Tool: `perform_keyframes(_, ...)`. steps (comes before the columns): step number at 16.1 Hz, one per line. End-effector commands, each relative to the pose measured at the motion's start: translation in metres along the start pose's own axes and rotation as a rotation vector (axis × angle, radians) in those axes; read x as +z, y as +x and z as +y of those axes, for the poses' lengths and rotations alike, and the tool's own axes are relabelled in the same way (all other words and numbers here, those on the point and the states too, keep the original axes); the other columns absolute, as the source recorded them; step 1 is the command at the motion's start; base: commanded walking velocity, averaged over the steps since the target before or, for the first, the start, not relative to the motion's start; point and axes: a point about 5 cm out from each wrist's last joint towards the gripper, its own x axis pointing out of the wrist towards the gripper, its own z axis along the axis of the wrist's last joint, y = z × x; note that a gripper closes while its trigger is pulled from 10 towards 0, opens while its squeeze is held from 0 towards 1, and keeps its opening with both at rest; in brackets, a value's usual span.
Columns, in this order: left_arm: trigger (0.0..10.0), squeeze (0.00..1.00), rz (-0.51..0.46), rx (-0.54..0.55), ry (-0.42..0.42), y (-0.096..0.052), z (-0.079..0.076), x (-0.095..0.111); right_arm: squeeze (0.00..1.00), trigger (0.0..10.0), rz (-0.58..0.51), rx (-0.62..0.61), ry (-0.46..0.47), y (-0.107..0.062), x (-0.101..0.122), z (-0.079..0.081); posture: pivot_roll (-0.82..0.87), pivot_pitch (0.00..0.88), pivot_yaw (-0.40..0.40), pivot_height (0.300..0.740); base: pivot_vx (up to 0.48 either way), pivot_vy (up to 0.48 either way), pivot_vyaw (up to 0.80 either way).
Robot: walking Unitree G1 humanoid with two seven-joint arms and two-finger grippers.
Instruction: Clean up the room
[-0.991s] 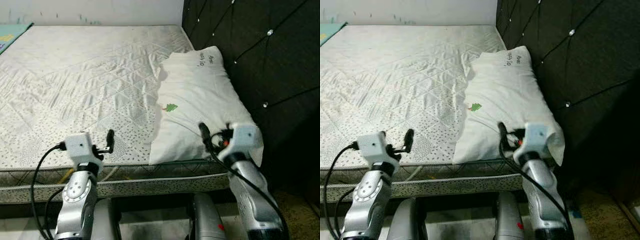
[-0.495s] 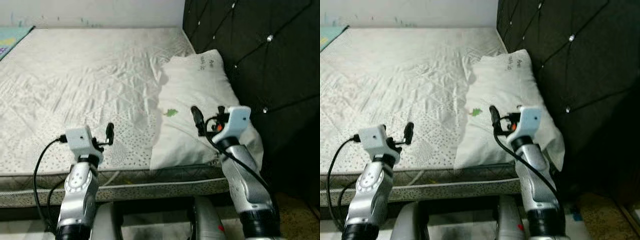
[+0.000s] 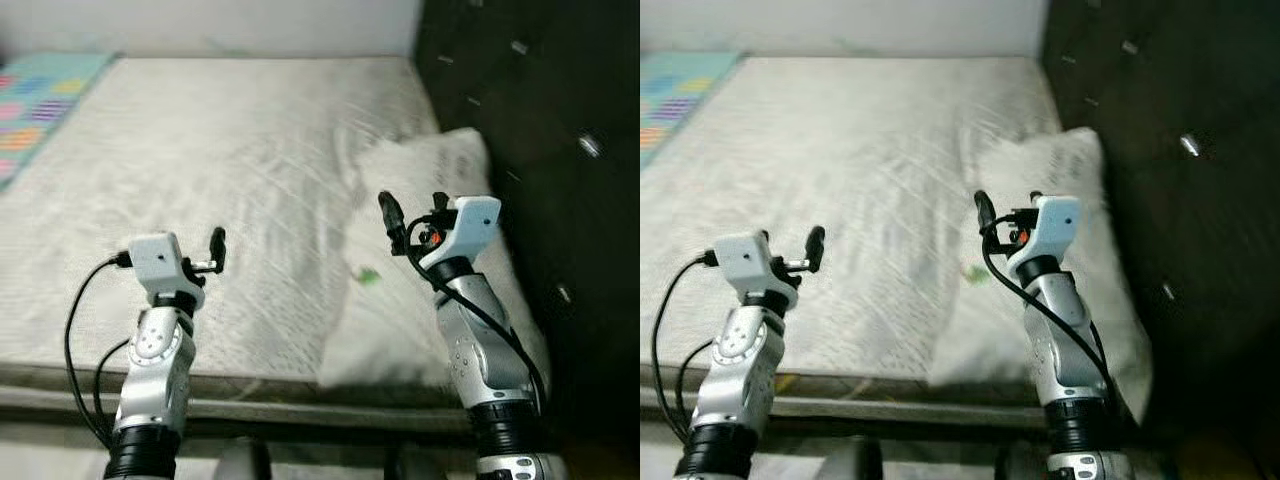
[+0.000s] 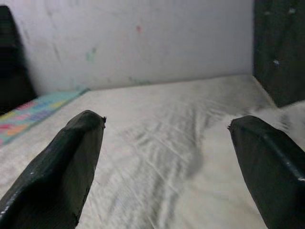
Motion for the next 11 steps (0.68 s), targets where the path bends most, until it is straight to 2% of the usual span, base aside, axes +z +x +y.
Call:
perform_keyframes(1, 10.0, 0.00, -0.004, -0.002, 0.013, 0.001, 0.004, 0.002, 0.00, 10.0, -0.002, -0.009, 0.002, 0.000, -0.001, -0.001, -0.08, 0.000, 0.086, 0.725, 0.000, 0.000, 0.00)
perform_keyframes(4, 10.0, 0.00, 0.003, -0.005, 0.022, 0.002, 0.006, 0.002, 0.00, 10.0, 0.005, -0.041, 0.004, -0.004, -0.007, -0.003, -0.07, 0.000, 0.094, 0.740, 0.000, 0.000, 0.00)
perform_keyframes(8, 10.0, 0.00, 0.062, 0.047, -0.059, -0.010, 0.006, -0.012, 0.00, 10.0, 0.064, -0.075, 0.001, -0.014, -0.020, -0.004, -0.07, 0.000, 0.047, 0.740, 0.000, 0.000, 0.00)
perform_keyframes(11, 10.0, 0.00, 0.072, -0.032, -0.041, -0.017, -0.009, -0.013, 0.00, 10.0, 0.081, -0.086, -0.003, -0.017, -0.020, -0.008, -0.07, 0.000, 0.044, 0.740, 0.000, 0.000, 0.00)
